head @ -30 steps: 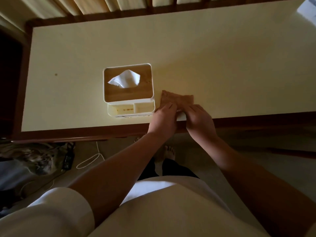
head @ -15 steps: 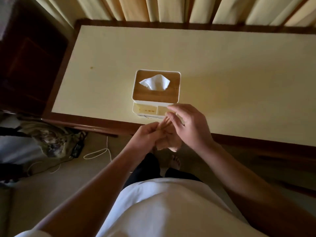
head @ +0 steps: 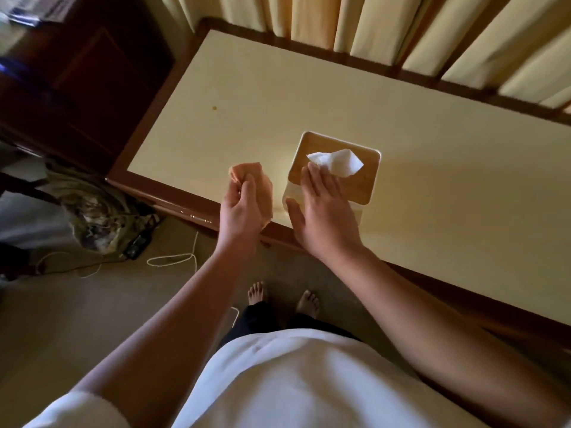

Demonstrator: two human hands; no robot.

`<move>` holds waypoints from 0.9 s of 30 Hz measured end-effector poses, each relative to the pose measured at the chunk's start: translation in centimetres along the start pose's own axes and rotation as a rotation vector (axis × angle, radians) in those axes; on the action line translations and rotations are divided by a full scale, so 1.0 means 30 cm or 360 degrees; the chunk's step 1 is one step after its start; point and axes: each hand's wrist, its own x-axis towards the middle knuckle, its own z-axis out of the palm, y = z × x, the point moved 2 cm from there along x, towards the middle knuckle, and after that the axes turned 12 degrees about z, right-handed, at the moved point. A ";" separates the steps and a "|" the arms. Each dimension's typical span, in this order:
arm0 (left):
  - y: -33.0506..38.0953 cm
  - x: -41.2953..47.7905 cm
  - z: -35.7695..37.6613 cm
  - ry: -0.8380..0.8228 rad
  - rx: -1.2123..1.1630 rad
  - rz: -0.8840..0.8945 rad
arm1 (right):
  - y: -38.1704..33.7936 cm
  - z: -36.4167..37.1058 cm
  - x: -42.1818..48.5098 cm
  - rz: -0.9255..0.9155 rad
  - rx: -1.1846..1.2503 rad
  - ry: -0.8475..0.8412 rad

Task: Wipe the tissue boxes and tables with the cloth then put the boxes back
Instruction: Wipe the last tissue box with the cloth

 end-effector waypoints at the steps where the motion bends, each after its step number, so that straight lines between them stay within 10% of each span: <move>1: -0.003 0.020 0.018 -0.0047 0.0007 0.0019 | -0.003 0.010 0.003 0.0016 -0.0046 0.0008; 27: -0.118 0.321 0.174 -0.0885 -0.0167 -0.0377 | -0.019 0.132 -0.003 0.0192 0.0157 0.0460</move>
